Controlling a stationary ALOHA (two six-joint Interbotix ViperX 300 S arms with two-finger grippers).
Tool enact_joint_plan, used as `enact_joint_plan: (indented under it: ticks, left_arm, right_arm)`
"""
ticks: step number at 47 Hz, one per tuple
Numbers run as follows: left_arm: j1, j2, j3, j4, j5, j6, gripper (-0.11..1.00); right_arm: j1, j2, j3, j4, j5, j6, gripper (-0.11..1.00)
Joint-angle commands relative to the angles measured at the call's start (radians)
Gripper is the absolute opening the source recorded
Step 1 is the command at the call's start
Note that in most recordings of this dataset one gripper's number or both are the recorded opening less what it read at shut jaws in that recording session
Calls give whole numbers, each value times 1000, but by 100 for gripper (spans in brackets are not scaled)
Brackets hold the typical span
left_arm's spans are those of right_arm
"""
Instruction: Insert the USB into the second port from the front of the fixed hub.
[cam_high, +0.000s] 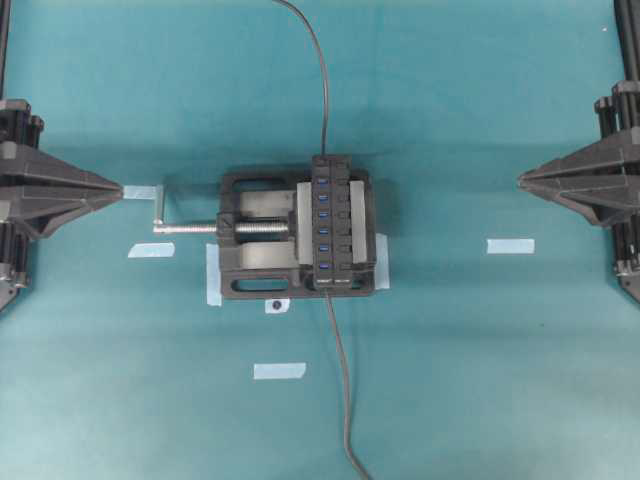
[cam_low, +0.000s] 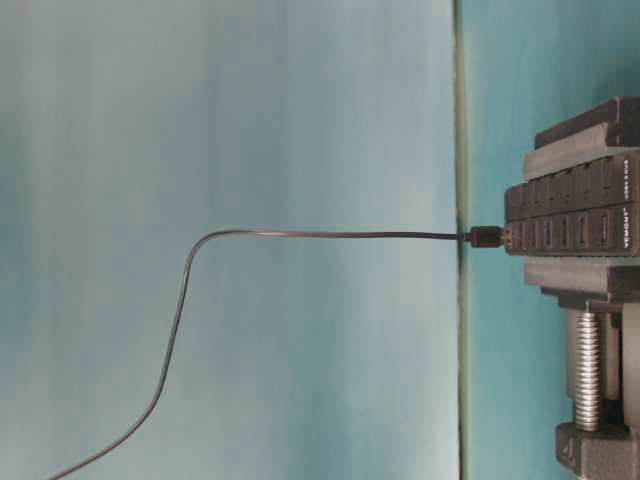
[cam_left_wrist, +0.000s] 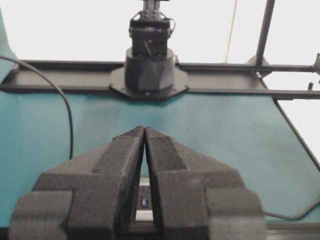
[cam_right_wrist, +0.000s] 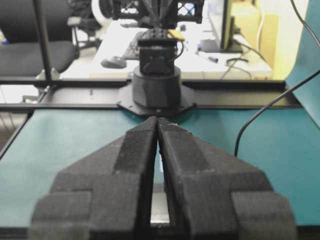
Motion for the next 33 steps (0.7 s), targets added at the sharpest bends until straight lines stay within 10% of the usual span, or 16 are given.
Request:
enact_joint_plan:
  ticks: [1, 33]
  left_arm:
    - [-6, 9, 32, 5, -3, -12, 13]
    - [-11, 29, -2, 5, 210, -31, 0]
  right_arm:
    - [0, 8, 12, 6, -5, 0, 16]
    - [-9, 5, -23, 23, 230, 87, -1]
